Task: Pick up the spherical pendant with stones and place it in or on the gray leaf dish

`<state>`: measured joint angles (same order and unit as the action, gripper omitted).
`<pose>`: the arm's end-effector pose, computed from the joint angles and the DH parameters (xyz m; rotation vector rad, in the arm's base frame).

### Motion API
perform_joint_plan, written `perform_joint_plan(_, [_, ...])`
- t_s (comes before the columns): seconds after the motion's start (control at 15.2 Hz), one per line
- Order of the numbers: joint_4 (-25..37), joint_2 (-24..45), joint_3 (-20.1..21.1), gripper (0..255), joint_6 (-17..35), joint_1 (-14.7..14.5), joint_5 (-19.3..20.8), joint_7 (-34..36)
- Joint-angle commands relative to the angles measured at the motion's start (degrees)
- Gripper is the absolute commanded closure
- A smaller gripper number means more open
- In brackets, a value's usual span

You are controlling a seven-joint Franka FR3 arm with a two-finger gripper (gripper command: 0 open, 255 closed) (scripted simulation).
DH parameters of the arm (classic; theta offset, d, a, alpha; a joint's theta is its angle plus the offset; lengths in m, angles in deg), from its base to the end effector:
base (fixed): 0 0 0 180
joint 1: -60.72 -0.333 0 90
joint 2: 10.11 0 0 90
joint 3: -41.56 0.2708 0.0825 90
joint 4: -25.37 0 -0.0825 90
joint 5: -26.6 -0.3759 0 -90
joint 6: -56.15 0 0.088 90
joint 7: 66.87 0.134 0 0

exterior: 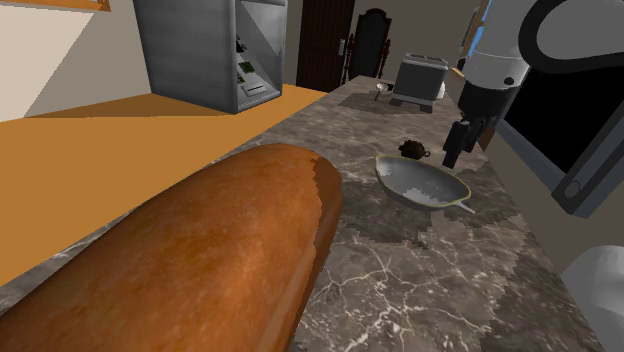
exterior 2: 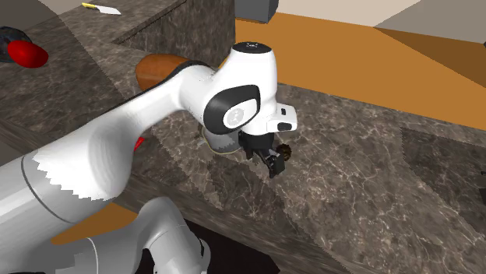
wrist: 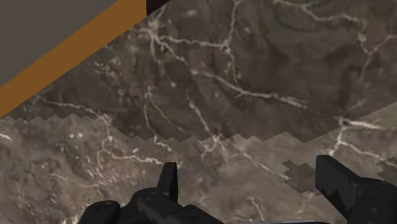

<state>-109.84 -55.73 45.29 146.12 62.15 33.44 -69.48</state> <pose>0.3286 0.0002 0.5343 2.9740 0.0980 0.0052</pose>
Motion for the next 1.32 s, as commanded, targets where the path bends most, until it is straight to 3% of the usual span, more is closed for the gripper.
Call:
perform_joint_plan(0.0, [0.0,0.0,0.0,0,0.0,0.0,0.0,0.0])
perform_joint_plan(0.46, [-0.2,4.4,-4.5,0,18.4,-3.4,-1.5,-7.9])
perform_joint_plan(0.92, [-4.8,5.5,-4.9,0,24.0,-3.2,-1.2,-7.8])
perform_joint_plan(1.25, [-5.1,5.6,-4.9,0,24.5,-3.2,-1.1,-7.7])
